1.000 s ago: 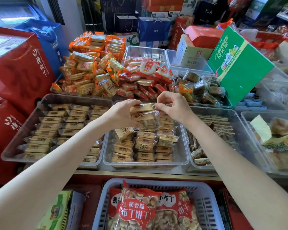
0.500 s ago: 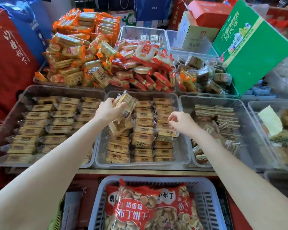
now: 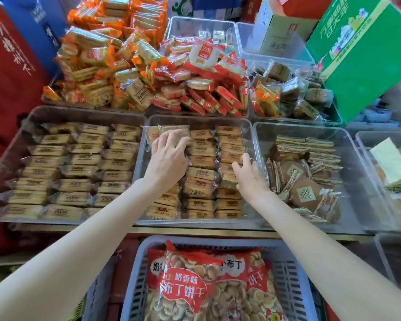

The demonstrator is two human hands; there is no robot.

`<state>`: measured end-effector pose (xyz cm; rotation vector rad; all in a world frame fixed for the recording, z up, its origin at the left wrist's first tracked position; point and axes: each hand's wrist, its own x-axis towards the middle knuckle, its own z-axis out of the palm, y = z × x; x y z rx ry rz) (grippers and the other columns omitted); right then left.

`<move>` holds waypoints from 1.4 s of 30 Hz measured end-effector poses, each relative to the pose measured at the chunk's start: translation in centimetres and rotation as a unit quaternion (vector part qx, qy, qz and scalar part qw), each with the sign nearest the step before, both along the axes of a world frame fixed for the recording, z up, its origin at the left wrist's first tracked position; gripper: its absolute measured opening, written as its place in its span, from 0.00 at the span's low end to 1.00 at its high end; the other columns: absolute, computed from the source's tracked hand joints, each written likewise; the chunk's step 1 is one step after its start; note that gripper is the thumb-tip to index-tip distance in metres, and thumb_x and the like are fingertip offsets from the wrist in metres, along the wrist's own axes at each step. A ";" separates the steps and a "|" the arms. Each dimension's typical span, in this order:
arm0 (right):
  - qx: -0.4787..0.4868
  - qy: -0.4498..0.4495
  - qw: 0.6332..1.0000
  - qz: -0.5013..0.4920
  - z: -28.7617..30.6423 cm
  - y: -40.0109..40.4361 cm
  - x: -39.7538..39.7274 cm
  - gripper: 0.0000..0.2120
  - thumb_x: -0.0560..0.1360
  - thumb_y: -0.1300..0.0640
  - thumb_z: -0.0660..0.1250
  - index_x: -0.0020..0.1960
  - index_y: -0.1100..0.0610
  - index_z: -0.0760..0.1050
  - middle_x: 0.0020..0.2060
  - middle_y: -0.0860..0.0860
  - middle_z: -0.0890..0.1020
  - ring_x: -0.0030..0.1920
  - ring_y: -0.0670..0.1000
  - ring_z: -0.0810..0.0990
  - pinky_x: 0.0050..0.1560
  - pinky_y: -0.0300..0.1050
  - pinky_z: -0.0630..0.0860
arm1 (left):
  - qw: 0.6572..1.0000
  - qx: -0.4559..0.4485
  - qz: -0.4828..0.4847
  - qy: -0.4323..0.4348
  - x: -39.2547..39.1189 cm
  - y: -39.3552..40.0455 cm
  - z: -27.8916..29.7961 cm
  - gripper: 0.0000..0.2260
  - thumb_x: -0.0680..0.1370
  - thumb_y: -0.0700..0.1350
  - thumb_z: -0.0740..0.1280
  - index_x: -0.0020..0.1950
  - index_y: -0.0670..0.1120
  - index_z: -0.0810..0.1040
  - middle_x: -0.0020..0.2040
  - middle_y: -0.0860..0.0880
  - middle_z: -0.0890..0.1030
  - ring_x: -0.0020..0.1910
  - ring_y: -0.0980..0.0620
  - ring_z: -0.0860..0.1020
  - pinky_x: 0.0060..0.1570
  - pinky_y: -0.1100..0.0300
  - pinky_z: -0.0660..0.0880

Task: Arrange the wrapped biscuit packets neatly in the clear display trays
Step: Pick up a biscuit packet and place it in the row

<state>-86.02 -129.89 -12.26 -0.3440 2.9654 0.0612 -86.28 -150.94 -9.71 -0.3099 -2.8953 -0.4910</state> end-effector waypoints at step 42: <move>-0.625 -0.006 0.773 -0.108 16.9 -2.2 3.1 0.09 0.74 0.70 0.67 0.41 0.57 0.73 0.37 0.52 0.78 0.27 0.44 0.78 0.25 0.36 0.74 | 0.807 0.555 0.040 -0.198 4.7 -1.0 11.9 0.05 0.79 0.37 0.62 0.44 0.43 0.71 0.39 0.46 0.76 0.34 0.55 0.77 0.32 0.69 0.76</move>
